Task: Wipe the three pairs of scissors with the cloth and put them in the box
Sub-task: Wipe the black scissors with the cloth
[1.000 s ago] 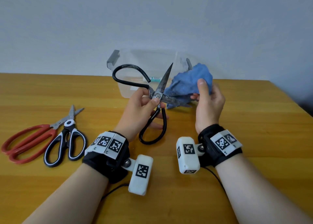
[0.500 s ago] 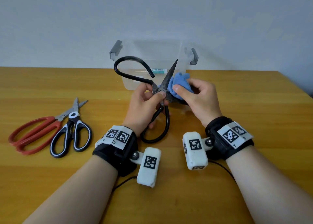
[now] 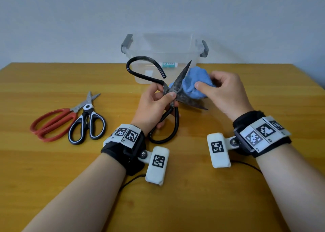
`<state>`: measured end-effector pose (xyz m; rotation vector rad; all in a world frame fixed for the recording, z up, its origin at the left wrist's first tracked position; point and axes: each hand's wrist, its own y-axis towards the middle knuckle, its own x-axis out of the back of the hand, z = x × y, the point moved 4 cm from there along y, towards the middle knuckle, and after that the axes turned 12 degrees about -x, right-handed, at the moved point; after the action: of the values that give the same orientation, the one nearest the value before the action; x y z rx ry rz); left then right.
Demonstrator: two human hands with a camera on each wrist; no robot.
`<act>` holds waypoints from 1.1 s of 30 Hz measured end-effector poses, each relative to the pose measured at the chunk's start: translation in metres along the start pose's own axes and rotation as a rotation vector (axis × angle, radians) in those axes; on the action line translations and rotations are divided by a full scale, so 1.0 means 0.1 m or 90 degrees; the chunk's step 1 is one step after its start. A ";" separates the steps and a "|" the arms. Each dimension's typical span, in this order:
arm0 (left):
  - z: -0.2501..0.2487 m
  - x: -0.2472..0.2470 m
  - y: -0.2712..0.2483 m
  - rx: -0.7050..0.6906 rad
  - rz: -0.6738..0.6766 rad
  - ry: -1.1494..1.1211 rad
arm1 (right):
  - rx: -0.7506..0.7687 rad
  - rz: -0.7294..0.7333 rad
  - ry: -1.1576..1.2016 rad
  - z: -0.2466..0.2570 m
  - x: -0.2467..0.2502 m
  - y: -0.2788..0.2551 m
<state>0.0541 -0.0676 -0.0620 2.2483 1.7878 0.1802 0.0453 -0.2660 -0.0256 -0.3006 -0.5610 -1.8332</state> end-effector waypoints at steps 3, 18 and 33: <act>0.00 0.00 0.01 0.004 0.007 0.005 | 0.005 -0.009 -0.012 0.00 -0.01 0.00; 0.02 0.01 0.03 -0.010 0.014 0.039 | -0.005 0.094 0.012 0.04 -0.09 0.08; 0.08 -0.05 0.07 0.008 0.117 0.082 | 0.017 0.141 0.117 -0.19 -0.41 -0.03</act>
<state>0.0617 -0.0749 -0.0676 2.4591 1.6442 0.3577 0.0576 -0.2421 -0.0618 -0.1668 -0.4082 -1.6177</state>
